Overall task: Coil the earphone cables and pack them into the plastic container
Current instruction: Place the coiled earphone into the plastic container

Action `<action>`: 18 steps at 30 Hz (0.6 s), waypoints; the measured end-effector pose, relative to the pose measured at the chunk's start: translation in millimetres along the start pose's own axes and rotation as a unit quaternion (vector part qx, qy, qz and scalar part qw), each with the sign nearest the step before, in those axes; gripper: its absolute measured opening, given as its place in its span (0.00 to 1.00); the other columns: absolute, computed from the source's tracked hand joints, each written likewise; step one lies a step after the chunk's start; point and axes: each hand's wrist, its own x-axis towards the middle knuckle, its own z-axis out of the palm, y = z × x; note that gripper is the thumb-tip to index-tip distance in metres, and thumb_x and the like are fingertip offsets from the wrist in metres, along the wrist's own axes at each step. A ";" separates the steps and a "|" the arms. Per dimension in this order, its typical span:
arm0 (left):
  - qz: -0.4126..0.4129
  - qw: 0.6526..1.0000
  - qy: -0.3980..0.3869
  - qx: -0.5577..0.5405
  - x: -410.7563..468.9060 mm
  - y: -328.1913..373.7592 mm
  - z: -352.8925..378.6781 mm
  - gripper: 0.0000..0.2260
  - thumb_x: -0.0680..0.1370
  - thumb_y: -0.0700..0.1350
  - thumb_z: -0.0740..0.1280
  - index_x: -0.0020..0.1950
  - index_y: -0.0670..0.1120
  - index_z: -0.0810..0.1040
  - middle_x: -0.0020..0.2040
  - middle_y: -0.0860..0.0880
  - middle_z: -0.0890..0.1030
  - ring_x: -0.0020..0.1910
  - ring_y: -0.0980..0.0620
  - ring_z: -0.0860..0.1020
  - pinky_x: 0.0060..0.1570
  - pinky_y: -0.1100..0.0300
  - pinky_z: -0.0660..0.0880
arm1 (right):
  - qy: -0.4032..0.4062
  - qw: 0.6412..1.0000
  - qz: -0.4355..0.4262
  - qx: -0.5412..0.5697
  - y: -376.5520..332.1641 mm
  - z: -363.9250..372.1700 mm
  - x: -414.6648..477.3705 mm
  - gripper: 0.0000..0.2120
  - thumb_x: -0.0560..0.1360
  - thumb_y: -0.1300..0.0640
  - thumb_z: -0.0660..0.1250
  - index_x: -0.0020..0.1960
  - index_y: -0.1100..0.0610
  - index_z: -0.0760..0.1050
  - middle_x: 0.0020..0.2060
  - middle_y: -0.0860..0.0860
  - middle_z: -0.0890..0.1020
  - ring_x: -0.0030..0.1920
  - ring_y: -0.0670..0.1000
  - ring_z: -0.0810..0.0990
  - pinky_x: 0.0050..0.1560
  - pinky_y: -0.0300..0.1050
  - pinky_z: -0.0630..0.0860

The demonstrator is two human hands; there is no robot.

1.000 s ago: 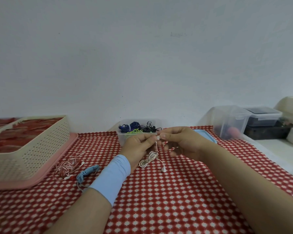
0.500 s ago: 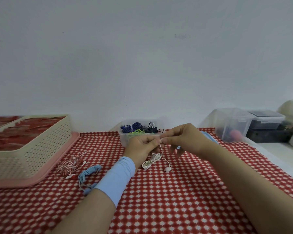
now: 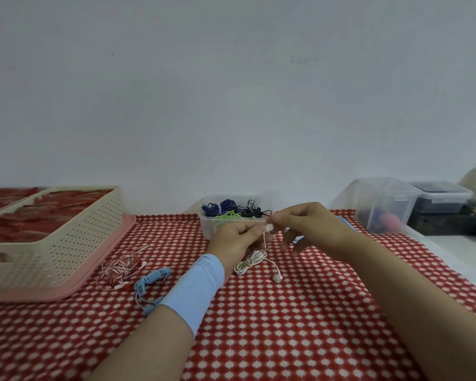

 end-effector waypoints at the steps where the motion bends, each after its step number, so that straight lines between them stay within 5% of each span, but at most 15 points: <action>1: -0.002 1.000 -0.003 -0.008 -1.3 1.5 0.7 0.07 0.77 0.46 0.70 0.47 0.45 0.86 0.46 0.43 0.86 0.42 0.49 0.80 0.47 0.57 0.77 | -0.008 1.000 0.011 0.017 0.2 -1.6 -0.8 0.11 0.81 0.55 0.67 0.55 0.60 0.84 0.46 0.57 0.87 0.35 0.55 0.82 0.34 0.47 0.80; 4: -0.006 0.999 -0.020 -0.025 -3.6 5.0 1.5 0.06 0.76 0.47 0.71 0.46 0.47 0.86 0.46 0.43 0.86 0.44 0.49 0.80 0.49 0.55 0.77 | -0.031 0.997 0.041 0.063 2.2 -4.6 -2.0 0.11 0.81 0.56 0.66 0.60 0.59 0.82 0.46 0.57 0.86 0.36 0.52 0.82 0.34 0.44 0.79; 9: -0.009 0.998 -0.052 -0.021 -3.9 6.1 1.4 0.05 0.78 0.44 0.68 0.49 0.47 0.84 0.38 0.50 0.84 0.40 0.53 0.79 0.45 0.58 0.77 | -0.053 0.992 0.076 0.085 3.4 -4.0 -2.3 0.06 0.76 0.59 0.71 0.48 0.56 0.87 0.41 0.54 0.86 0.35 0.48 0.81 0.32 0.40 0.79; 18: -0.009 0.995 -0.065 -0.068 -3.2 7.4 5.0 0.06 0.77 0.41 0.67 0.44 0.43 0.83 0.36 0.50 0.83 0.39 0.54 0.78 0.45 0.62 0.76 | -0.076 0.988 0.082 0.110 3.4 -7.5 -2.1 0.06 0.75 0.58 0.71 0.44 0.54 0.88 0.41 0.53 0.86 0.35 0.47 0.83 0.32 0.39 0.79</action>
